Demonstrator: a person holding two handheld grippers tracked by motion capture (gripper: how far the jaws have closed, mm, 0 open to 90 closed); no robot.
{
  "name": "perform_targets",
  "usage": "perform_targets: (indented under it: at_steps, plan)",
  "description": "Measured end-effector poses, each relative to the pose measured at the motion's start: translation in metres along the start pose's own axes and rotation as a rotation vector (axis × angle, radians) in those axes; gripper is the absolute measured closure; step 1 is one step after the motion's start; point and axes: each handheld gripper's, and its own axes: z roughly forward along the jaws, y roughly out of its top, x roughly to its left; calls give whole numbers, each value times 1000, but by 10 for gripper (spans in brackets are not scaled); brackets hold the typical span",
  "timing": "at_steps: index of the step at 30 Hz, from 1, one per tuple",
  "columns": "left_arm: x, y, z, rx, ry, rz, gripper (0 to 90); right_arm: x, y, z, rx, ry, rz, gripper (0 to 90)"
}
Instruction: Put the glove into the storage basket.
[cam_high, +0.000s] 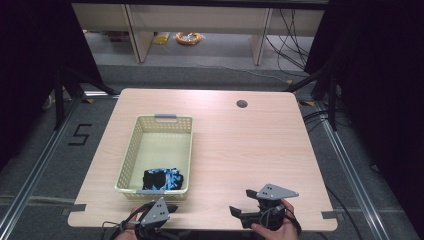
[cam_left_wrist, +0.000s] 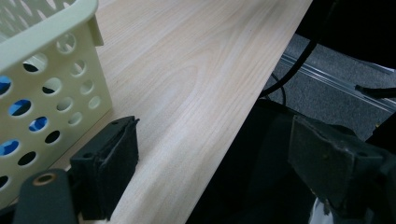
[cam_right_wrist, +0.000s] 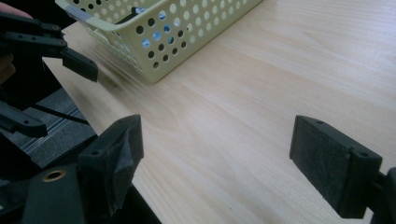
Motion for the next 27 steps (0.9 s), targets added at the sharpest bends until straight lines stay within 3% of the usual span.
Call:
perform_targets:
  at_steps: [1, 2, 4, 5, 7, 8, 9, 10, 15, 16, 17, 18, 20, 23, 25, 26, 27]
  plan:
    - [0, -1, -1, 6, 11, 15, 155, 3, -1, -2, 12, 6, 29, 187]
    - [1, -2, -1, 7, 16, 25, 155, 1, -3, -1, -2, 11, -5, 185]
    - [1, -2, -2, 9, 28, 38, 155, 5, -6, -3, 0, 10, 19, 184]
    - [1, -3, -3, 14, 25, 31, 155, 3, -6, -3, 1, 8, -5, 184]
    - [3, -4, -5, 29, 32, 59, 155, 5, -10, -4, -4, 4, 1, 184]
    - [1, -5, -4, 19, 34, 27, 155, 7, -13, -5, 8, -7, 15, 184]
    - [2, -6, -4, 22, 35, 30, 155, 6, -14, -5, 18, -25, -15, 184]
    - [3, -6, -5, 43, 31, 38, 155, 8, -16, -6, 27, -19, 2, 184]
    - [2, -7, -3, 34, 34, 26, 155, 10, -24, -6, 68, -19, -28, 180]
    - [4, -7, -3, 47, 35, 61, 156, 11, -25, -8, 75, -32, -27, 180]
    - [4, -7, -3, 46, 33, 62, 155, 12, -27, -7, 71, -29, -31, 179]
    - [3, -7, -3, 47, 38, 37, 155, 12, -27, -8, 85, -34, -36, 178]
    - [3, -7, -2, 39, 23, 48, 155, 14, -29, -8, 84, -43, -24, 176]
    - [3, -7, -1, 34, 25, 45, 156, 11, -30, -8, 91, -50, -53, 175]
    - [2, -8, -1, 41, 32, 24, 156, 11, -30, -8, 92, -50, -57, 175]
    - [4, -8, -2, 62, 29, 36, 155, 12, -30, -8, 95, -46, -47, 174]
    - [3, -8, -1, 51, 34, 30, 156, 13, -31, -8, 103, -43, -34, 173]
